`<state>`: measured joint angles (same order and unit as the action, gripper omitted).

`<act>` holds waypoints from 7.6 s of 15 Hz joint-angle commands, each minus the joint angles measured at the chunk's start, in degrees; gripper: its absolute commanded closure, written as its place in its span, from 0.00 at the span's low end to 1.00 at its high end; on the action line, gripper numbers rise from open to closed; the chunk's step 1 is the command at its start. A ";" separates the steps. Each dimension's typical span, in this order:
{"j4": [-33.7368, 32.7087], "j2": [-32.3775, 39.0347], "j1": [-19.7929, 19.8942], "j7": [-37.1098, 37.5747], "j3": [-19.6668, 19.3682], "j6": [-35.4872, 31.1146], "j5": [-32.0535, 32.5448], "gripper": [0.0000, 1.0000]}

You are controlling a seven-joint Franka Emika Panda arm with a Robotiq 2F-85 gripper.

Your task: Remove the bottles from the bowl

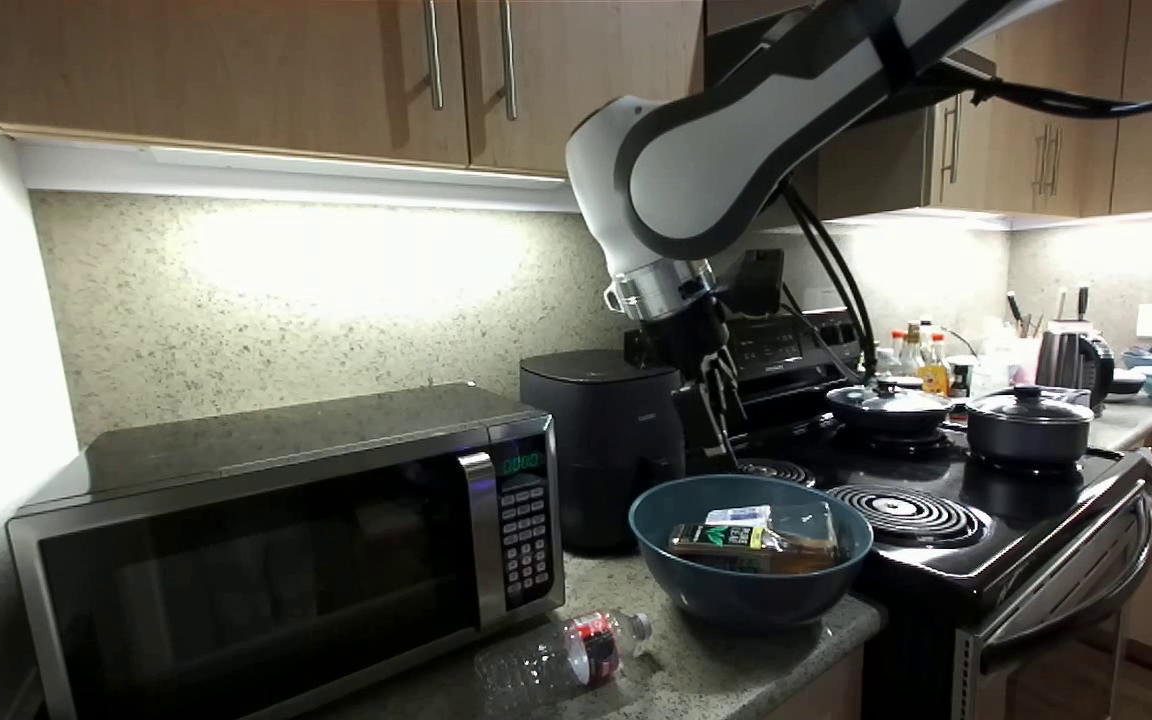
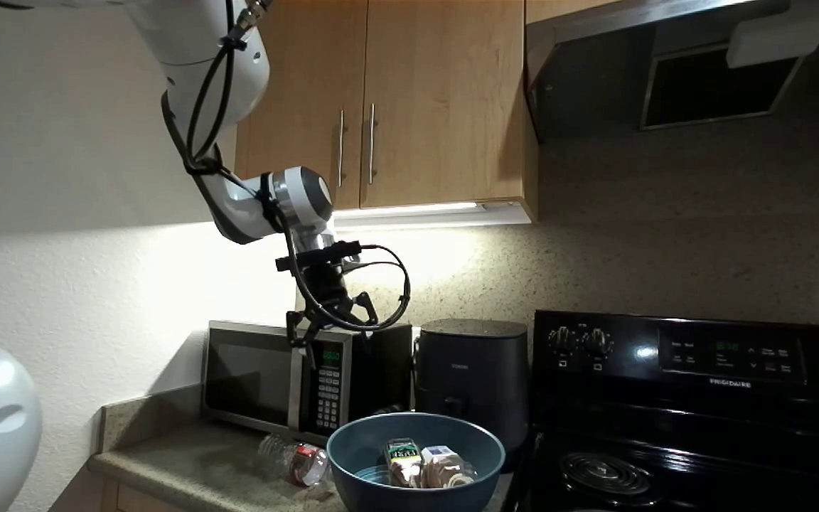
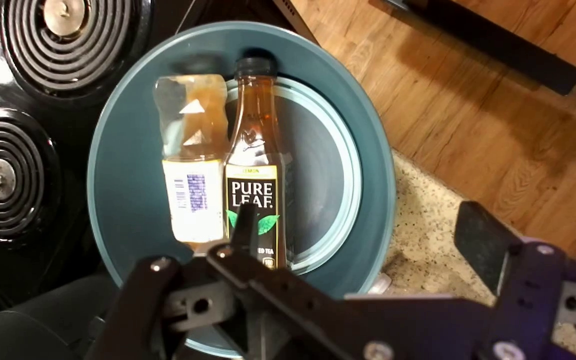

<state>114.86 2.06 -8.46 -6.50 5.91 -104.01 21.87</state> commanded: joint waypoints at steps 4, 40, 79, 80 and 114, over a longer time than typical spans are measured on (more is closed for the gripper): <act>-0.20 3.64 2.97 1.99 -2.45 -0.17 0.48 0.00; -26.19 33.37 16.02 -16.52 -7.53 6.63 -8.55 0.47; 7.49 2.73 21.36 24.30 -19.61 -4.80 -16.22 0.74; 6.14 4.35 21.62 23.15 -19.93 -4.48 -16.31 0.74; -14.28 14.91 17.98 18.56 -17.26 9.31 -15.42 0.00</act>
<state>93.93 24.08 12.08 6.47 -12.45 -92.25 6.99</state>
